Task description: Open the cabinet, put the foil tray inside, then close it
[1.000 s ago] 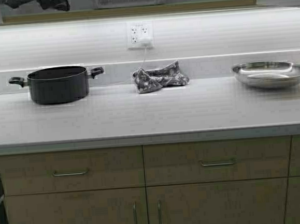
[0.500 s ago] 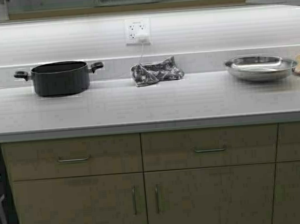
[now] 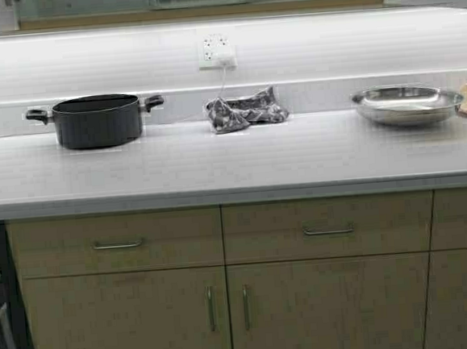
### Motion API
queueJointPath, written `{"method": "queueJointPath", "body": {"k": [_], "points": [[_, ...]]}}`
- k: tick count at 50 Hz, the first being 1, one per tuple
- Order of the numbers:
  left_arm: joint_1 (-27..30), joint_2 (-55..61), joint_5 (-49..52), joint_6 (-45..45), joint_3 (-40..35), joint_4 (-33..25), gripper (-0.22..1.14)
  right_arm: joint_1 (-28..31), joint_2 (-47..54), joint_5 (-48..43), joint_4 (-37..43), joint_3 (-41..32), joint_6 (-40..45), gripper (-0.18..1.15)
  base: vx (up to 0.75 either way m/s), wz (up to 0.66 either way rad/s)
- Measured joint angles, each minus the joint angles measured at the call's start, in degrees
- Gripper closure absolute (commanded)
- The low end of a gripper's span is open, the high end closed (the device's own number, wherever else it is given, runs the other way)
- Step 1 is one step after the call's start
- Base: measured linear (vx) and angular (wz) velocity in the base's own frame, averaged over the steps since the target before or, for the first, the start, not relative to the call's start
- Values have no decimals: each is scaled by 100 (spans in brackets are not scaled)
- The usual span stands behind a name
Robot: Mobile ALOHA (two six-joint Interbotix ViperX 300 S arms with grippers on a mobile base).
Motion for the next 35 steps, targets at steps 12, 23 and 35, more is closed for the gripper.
{"method": "queueJointPath", "body": {"k": [12,23,35], "points": [[-35,914,-141,-62,-896,-176,87,-35,659,0,18,-598,0,90,2,-1],[-422,1485,-316,-70,-1230,-220,87,158,888,-9,26,-650,0,90,2,0],[-826,1503,-369,-44,-1213,-211,87,448,967,-9,18,-659,-35,90,2,0]]}}
